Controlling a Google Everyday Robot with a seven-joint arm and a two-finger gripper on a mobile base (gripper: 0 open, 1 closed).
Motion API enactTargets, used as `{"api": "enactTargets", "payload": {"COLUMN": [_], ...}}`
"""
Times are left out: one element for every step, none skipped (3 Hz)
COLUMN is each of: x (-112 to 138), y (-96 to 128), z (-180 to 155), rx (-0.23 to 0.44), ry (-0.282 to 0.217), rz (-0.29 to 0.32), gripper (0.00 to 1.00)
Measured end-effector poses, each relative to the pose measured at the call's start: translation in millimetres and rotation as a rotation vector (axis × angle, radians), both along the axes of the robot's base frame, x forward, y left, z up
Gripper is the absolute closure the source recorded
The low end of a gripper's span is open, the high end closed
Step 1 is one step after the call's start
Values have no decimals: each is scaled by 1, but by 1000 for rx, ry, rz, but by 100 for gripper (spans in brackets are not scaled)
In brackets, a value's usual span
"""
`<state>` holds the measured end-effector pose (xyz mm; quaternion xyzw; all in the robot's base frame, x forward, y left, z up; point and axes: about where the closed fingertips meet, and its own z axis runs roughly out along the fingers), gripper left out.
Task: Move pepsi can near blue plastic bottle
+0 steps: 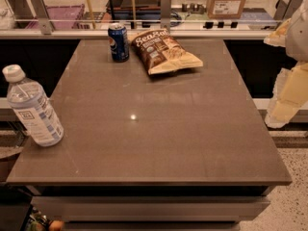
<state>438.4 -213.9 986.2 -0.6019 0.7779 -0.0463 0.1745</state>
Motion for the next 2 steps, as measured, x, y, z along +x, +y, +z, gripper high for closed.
{"api": "enactTargets", "payload": {"x": [0, 1], "y": [0, 3], "z": [0, 4], "rx": [0, 27], "ry": [0, -19], "rz": [0, -13], "gripper": [0, 0]}}
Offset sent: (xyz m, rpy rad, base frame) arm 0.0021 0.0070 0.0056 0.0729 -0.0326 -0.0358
